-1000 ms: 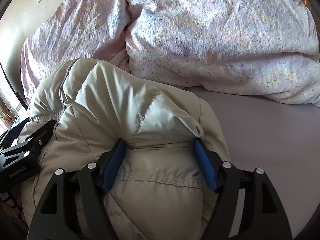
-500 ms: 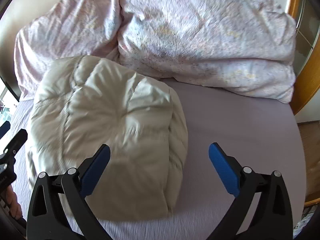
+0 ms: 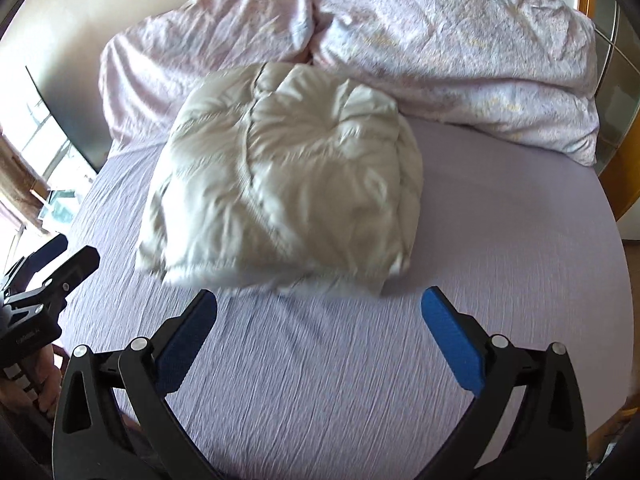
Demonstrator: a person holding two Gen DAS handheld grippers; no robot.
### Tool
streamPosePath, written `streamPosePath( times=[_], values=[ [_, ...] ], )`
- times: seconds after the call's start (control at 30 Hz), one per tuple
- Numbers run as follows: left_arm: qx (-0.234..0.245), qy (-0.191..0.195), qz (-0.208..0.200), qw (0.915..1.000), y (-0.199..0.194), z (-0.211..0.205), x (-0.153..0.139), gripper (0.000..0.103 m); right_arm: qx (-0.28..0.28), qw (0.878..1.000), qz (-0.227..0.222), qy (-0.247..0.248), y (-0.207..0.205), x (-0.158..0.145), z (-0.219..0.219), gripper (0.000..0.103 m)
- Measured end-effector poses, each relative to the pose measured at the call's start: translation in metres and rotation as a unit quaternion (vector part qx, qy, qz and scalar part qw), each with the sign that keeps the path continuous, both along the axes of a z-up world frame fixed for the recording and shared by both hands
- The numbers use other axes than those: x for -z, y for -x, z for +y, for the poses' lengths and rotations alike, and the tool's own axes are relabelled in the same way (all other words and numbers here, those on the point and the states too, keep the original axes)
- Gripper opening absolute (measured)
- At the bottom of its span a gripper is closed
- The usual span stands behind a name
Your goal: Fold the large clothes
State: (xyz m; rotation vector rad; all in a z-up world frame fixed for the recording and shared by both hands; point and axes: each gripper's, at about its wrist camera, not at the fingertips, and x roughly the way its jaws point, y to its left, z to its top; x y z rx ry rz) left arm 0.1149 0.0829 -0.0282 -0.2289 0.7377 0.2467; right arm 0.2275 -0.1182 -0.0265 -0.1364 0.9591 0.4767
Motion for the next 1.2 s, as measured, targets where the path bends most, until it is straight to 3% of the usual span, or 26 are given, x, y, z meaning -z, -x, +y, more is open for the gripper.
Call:
streamPosePath(
  times=[0.47,1.2],
  values=[
    [0.013,0.018,0.002,0.9998,0.04,-0.024,0.008,0.101,0.01,1.0,0.005,-0.023,0.05,0.009,-0.02,0.102],
    [0.027,0.025,-0.005,0.9993,0.049,-0.033,0.009,0.101,0.015,0.999,-0.008,-0.047,0.063,0.009,-0.022,0.102]
  ],
)
